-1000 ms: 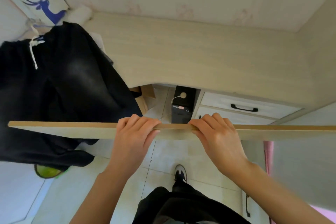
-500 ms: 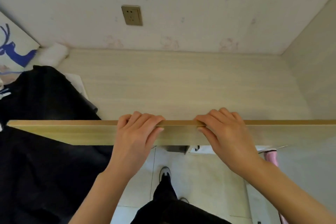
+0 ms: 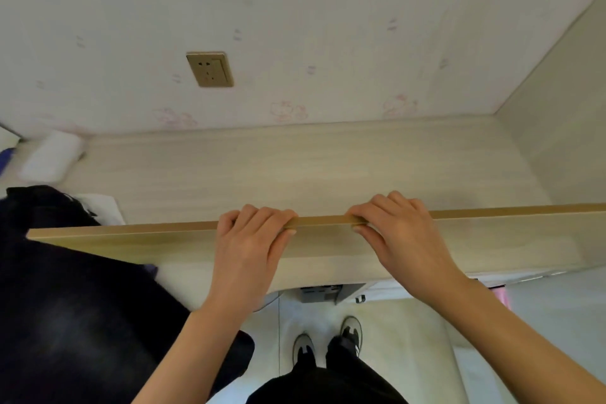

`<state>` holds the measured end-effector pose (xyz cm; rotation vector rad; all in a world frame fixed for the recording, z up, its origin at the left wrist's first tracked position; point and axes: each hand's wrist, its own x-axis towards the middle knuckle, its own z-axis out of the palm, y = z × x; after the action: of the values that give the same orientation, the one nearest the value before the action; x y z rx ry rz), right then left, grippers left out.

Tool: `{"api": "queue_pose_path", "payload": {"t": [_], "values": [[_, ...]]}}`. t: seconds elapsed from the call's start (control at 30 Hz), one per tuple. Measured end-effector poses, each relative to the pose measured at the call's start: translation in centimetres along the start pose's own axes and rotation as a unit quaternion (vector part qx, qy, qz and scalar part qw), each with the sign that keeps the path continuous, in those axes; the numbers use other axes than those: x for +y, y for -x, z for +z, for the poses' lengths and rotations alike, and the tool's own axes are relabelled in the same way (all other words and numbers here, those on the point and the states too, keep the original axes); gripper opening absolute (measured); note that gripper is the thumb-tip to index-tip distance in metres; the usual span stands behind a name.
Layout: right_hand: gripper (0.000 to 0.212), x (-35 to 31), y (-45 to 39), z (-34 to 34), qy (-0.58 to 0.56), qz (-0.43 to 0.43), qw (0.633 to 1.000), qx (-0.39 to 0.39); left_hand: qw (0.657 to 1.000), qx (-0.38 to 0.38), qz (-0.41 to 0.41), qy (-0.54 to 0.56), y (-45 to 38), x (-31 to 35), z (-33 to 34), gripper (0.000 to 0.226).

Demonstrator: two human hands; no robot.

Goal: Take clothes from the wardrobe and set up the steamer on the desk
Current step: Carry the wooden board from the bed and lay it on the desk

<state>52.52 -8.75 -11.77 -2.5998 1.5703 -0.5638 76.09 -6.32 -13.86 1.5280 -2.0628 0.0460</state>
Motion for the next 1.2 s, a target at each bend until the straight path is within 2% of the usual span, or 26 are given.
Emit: {"api": "queue_pose_path", "payload": {"t": [0.33, 0.63, 0.93, 1.2], "values": [[0.013, 4.8, -5.1, 2.1, -0.015, -0.015, 0.997, -0.069, 0.998, -0.025, -0.042, 0.026, -3.8, -1.7, 4.5, 0.021], [0.013, 8.6, -10.3, 3.3, -0.042, -0.038, 0.993, -0.108, 0.998, -0.029, -0.057, 0.004, -8.3, -3.0, 7.2, 0.02], [0.016, 9.1, -13.7, 4.4, -0.041, -0.001, 0.994, -0.104, 0.999, -0.012, -0.039, 0.005, -11.2, -5.6, 8.0, 0.017], [0.019, 9.8, -19.6, 5.5, -0.027, 0.022, 0.984, -0.173, 0.998, 0.03, -0.042, -0.024, -15.2, -9.3, 10.6, 0.024]]}}
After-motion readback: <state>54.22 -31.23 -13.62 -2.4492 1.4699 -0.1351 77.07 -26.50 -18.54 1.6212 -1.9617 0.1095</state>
